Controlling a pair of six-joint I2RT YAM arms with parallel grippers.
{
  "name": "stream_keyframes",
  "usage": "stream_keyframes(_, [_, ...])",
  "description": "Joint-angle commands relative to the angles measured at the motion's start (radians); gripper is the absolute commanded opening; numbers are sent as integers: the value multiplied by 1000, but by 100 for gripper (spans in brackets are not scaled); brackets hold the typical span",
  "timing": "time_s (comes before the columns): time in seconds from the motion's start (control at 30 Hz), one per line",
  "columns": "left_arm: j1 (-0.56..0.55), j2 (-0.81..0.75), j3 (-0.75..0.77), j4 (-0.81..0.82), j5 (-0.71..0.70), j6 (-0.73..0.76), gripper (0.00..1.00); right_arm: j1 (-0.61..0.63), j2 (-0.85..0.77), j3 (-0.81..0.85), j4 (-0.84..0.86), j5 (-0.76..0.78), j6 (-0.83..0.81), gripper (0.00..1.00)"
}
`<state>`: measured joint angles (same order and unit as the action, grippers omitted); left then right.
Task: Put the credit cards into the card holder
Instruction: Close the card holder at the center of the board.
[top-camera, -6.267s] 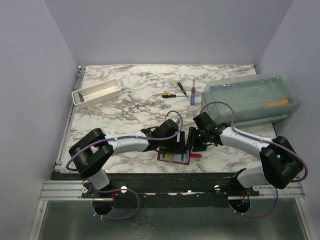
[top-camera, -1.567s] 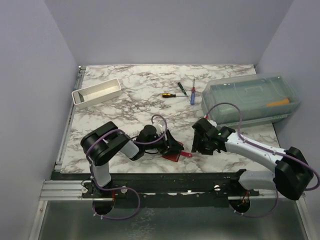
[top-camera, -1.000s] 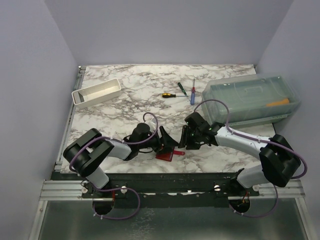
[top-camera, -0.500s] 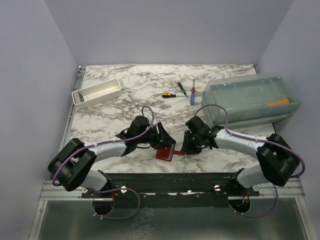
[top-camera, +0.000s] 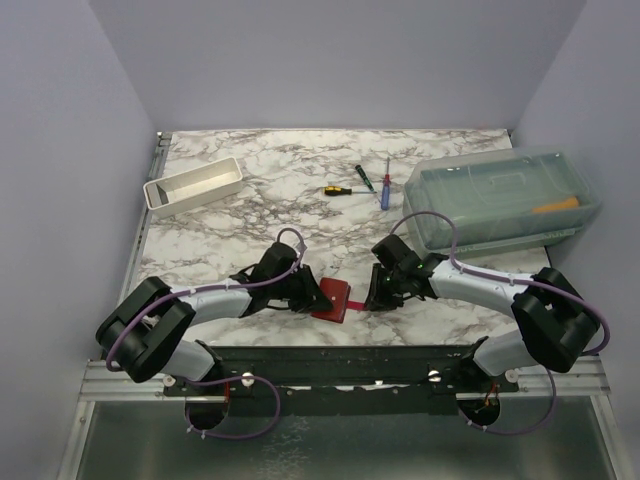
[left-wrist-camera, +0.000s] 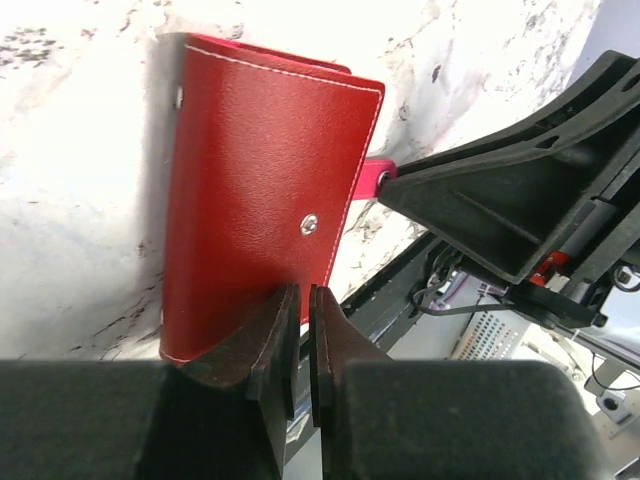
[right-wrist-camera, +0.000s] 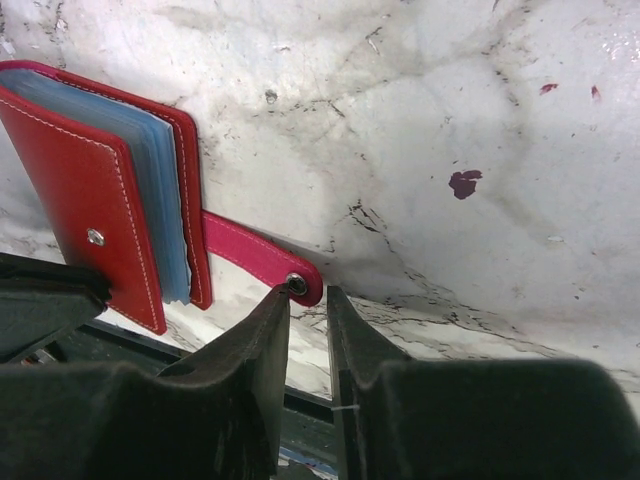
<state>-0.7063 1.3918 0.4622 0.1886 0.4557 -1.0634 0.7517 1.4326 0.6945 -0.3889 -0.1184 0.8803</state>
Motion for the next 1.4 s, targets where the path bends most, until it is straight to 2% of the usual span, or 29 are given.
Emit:
stream_keyframes(0.0, [-2,10,-17,-14,-36,19,13,2,-10,-18,29,22,21,24])
stream_keyframes(0.3, [-22,36,-36,-5,-76,24,8,2,-23,-29,77,19,32,18])
stream_keyframes(0.5, [-29,54,-41,6,-84,24,7,3,-40,-27,109,6,6,1])
stream_keyframes(0.57, [-32,57,-42,12,-86,21,7,3,-32,-20,116,-3,-7,0])
stream_keyframes(1.03, [-57,79,-33,21,-99,10,5,3,0,-3,252,-139,-80,0])
stream_keyframes(1.17, [-60,78,-32,21,-101,9,5,3,-5,19,158,-69,-72,0])
stream_keyframes(1.27, [-61,75,-34,23,-106,9,5,4,-4,30,86,-28,-69,16])
stream_keyframes(1.37, [-61,81,-31,22,-103,15,5,4,7,29,62,-21,-64,23])
